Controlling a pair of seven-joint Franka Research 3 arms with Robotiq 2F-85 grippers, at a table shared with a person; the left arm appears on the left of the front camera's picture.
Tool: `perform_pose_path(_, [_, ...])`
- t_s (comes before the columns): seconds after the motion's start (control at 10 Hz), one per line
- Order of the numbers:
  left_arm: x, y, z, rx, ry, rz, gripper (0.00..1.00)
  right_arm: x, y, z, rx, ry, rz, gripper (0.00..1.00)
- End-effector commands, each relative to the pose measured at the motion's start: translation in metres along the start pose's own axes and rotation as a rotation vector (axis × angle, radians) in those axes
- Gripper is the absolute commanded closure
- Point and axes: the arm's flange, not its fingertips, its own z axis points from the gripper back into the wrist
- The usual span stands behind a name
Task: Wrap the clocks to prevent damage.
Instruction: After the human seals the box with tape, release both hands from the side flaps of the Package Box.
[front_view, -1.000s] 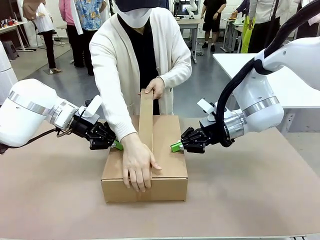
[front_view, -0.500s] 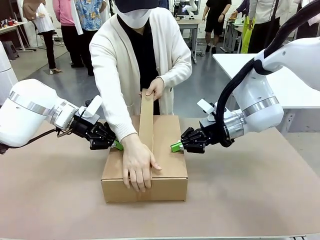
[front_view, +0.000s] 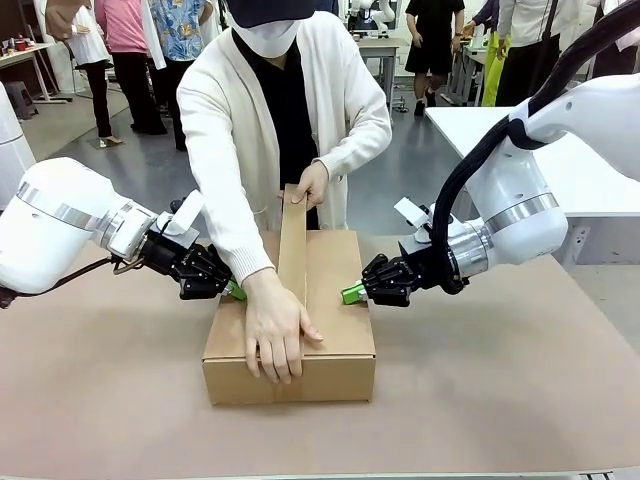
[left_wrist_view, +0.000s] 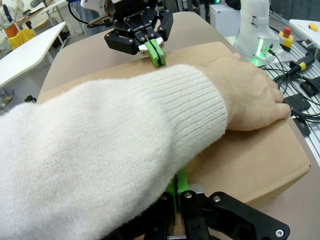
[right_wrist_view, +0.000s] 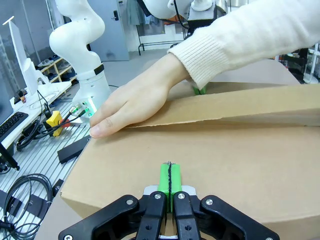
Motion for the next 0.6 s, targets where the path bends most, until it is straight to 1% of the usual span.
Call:
perform_pose_path(0.0, [-0.0073,-0.0016,-0.0048,0.001,0.020,0.004,1.00,-0.0033,-0.0002,-0.0023,-0.006,0.006,-0.007,0.99])
perform_pose_path(0.5, [-0.0073,-0.0016,-0.0048,0.001,0.020,0.004,1.00,-0.0033,-0.0002,-0.0023,-0.006,0.006,-0.007,0.99])
